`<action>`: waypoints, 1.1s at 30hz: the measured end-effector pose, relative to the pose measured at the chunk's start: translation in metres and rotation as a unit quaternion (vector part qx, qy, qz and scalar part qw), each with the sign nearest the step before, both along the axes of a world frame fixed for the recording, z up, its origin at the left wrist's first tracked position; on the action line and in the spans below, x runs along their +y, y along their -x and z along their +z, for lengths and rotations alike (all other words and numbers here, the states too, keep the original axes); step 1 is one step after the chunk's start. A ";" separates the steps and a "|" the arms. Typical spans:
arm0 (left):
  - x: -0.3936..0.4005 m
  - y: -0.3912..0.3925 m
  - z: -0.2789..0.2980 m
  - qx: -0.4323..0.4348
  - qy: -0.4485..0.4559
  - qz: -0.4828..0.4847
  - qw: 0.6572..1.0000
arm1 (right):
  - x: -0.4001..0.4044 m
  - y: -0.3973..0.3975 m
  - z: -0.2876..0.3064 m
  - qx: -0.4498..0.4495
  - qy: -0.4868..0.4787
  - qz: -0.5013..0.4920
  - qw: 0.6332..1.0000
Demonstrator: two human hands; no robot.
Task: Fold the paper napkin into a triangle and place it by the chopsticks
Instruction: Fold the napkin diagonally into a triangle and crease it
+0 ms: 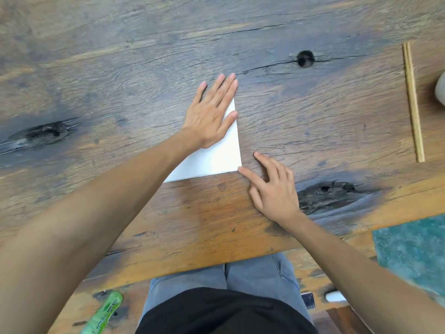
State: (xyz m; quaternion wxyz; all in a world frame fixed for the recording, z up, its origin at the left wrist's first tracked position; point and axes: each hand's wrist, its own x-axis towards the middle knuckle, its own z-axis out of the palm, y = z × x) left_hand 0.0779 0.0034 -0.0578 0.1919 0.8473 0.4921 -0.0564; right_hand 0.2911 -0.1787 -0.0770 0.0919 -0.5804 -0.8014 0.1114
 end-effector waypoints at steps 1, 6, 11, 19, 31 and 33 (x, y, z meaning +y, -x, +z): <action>0.004 -0.001 -0.001 0.000 0.000 0.001 1.000 | 0.000 0.000 0.000 -0.001 0.000 0.000 1.000; -0.006 -0.005 0.004 -0.020 0.000 0.013 1.000 | 0.002 -0.001 0.006 0.004 0.013 -0.001 1.000; -0.067 0.006 0.002 -0.031 -0.016 -0.048 0.998 | 0.002 0.000 0.006 0.003 0.017 -0.007 1.000; -0.095 0.039 -0.005 -0.020 -0.028 -0.070 0.997 | -0.001 0.001 -0.001 -0.013 0.008 -0.014 1.000; -0.116 0.110 -0.010 0.003 -0.050 -0.100 0.994 | -0.003 -0.002 -0.008 -0.042 0.019 -0.006 0.999; -0.118 0.117 -0.009 0.006 -0.050 -0.095 0.994 | -0.004 -0.003 -0.009 -0.043 0.020 -0.004 0.999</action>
